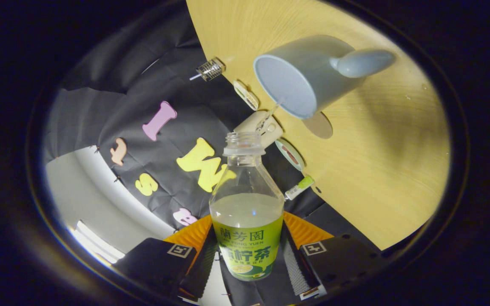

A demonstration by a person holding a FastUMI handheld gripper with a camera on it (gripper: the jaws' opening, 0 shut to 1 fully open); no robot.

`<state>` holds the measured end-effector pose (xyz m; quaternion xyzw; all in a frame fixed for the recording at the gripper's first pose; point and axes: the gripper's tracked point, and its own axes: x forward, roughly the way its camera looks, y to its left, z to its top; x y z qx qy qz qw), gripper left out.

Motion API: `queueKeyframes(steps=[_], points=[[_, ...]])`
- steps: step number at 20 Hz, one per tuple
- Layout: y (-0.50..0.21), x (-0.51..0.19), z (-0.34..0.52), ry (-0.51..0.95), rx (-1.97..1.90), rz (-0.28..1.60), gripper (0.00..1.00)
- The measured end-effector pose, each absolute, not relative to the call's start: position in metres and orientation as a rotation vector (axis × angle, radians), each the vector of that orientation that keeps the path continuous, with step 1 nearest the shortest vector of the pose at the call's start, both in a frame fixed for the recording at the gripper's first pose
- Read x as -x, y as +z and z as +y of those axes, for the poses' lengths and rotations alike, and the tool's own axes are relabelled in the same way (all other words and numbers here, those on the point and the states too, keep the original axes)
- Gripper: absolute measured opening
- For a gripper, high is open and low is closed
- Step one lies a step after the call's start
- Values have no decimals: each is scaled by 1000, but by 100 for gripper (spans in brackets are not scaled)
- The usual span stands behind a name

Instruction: Take the bottle from table, then pour the juice into the cup, finally place the bottle on the coaster

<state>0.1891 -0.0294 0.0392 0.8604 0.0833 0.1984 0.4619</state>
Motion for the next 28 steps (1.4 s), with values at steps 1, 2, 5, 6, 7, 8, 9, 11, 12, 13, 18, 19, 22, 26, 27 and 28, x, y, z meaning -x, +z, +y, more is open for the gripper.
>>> queueKeyframes(steps=[1,2,5,6,7,8,9,11,12,13,18,19,22,26,27,28], points=[[40,-190,-29,491,-2115,206,78],[42,-190,-30,492,-2117,201,78],[47,-190,-39,488,-2149,164,78],[50,-189,-44,487,-2167,151,78],[53,-188,-47,494,-2187,138,78],[55,-187,-45,505,-2199,140,78],[53,-186,-42,500,-2205,155,78],[49,-186,-47,469,-2212,173,78],[49,-185,-57,458,-2222,156,78],[55,-185,-65,475,-2241,115,78],[66,-180,-65,526,-2247,117,78],[66,-182,-64,525,-2265,124,78],[67,-184,-61,538,-2297,147,78],[69,-182,-58,552,-2312,166,78],[70,-183,-59,560,-2321,159,78],[70,-182,-61,562,-2329,153,78]])
